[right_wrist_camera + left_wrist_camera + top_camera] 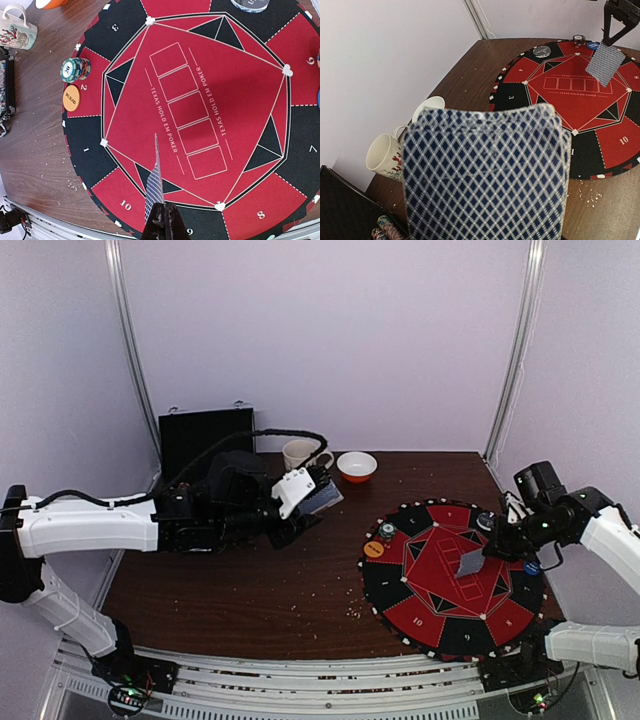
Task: Distribute texas hold em gaming equipment
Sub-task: Distribute the poker card in the big blind area.
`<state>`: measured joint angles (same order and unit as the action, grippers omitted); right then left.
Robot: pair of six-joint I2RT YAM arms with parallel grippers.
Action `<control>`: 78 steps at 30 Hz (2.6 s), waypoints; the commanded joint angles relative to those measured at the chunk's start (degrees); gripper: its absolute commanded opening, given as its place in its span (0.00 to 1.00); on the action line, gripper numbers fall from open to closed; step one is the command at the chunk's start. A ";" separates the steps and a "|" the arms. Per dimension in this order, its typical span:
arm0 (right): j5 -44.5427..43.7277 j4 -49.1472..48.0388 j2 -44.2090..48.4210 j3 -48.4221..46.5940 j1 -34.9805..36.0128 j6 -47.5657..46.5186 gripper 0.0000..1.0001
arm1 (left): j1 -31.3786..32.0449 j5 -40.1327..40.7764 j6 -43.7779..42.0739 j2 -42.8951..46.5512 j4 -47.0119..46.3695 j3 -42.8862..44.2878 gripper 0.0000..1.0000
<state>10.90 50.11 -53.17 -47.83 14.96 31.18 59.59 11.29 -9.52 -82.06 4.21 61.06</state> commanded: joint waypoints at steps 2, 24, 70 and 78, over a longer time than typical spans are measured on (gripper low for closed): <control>-1.94 2.48 -0.42 0.57 -0.28 -0.77 0.00 | -0.35 -1.21 0.38 0.73 -2.94 0.21 0.49; -6.28 6.09 -1.15 -0.92 -0.28 -2.38 0.00 | -0.35 -1.49 0.48 0.41 -2.24 0.55 0.49; -22.56 18.38 -5.44 -9.06 -0.37 1.36 0.00 | -0.35 -1.10 -0.63 -2.08 -1.12 0.64 0.50; -22.80 19.41 -4.12 -9.57 -0.37 1.54 0.00 | -0.35 -1.34 -0.44 -2.11 -1.14 0.64 0.50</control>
<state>-10.11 67.33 -58.37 -56.16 14.96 31.77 59.59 10.24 -9.54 -84.55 4.89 61.06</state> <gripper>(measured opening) 0.015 0.499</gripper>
